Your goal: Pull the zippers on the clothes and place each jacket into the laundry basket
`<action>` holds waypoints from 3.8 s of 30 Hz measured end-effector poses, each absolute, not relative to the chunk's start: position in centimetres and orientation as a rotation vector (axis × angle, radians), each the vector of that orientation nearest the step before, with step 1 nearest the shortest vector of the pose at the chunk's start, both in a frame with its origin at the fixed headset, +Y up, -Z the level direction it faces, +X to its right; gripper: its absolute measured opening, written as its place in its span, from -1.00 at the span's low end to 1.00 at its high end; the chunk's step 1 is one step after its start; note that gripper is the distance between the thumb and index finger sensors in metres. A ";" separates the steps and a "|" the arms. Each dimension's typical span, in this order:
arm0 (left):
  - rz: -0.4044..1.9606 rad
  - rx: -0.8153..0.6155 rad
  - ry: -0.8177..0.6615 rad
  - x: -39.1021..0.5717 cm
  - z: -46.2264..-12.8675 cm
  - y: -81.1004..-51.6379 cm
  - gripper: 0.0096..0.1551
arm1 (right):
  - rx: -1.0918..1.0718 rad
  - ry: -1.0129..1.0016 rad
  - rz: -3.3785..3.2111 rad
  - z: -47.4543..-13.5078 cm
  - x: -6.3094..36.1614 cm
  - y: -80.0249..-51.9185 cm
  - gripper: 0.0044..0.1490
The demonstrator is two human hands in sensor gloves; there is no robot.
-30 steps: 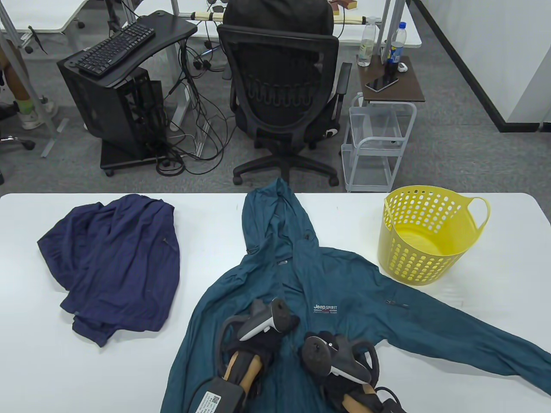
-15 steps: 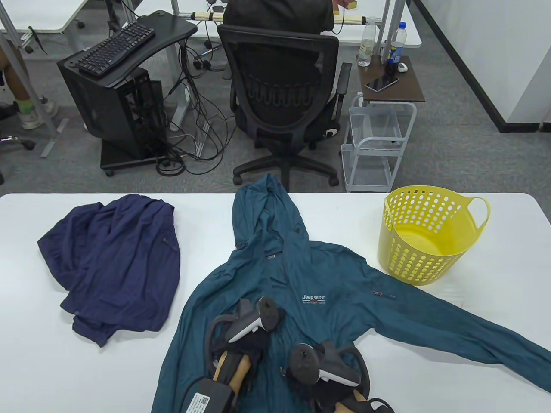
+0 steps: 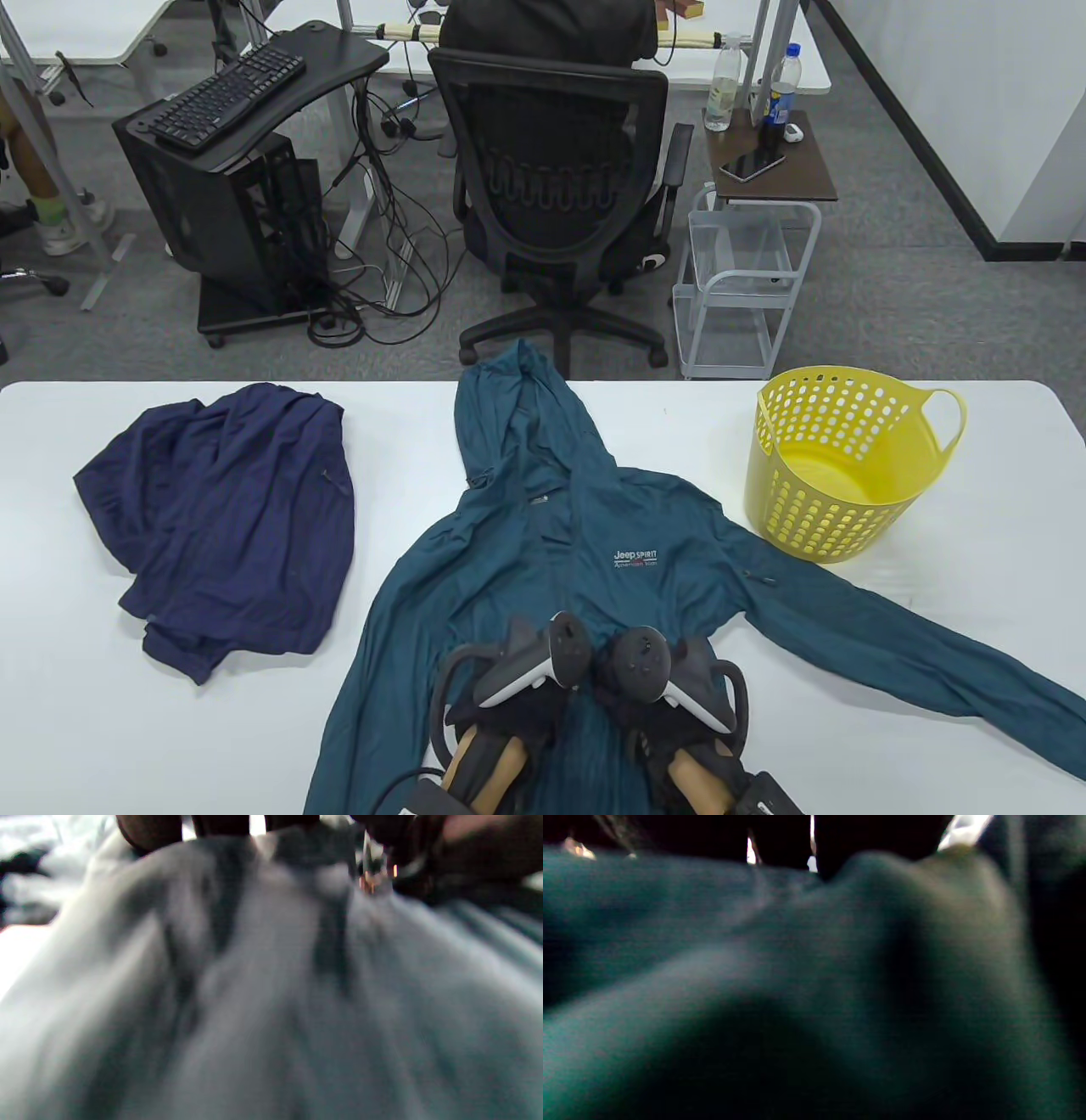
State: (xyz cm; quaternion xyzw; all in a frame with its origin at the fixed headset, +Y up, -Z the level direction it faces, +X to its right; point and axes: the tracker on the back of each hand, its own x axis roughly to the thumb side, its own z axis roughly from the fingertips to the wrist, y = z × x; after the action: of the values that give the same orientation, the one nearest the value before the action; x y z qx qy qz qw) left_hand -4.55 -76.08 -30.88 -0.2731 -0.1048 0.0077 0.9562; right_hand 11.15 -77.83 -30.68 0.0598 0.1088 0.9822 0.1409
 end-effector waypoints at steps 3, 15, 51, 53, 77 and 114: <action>-0.007 -0.573 -0.184 -4.4 -31.6 -77.1 -0.33 | 0.141 0.289 2.826 -31.1 11.7 -78.1 -0.44; 0.033 -0.598 -0.164 -4.9 -35.5 -79.4 -0.34 | 0.311 0.211 2.922 -29.8 10.5 -77.3 -0.45; -0.021 -0.597 -0.337 -4.7 -32.7 -79.0 -0.21 | 0.305 0.351 2.777 -30.7 12.6 -78.3 -0.44; -0.031 -0.603 -0.335 -4.9 -33.0 -79.1 -0.21 | 0.330 0.314 2.802 -30.6 12.4 -78.1 -0.45; 0.006 -0.429 -0.210 -6.7 -34.3 -78.8 -0.33 | 0.617 0.460 2.927 -26.8 7.5 -76.4 -0.45; 0.052 -0.555 -0.284 -8.3 -34.2 -79.8 -0.33 | 0.968 0.676 2.428 -24.2 7.4 -72.9 -0.46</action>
State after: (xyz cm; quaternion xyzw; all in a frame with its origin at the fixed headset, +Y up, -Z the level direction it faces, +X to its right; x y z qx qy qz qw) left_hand -8.28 -79.78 -34.17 -0.2729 -0.1397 0.0255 0.9515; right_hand 7.45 -72.91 -24.21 0.3498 0.2444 0.8775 0.2189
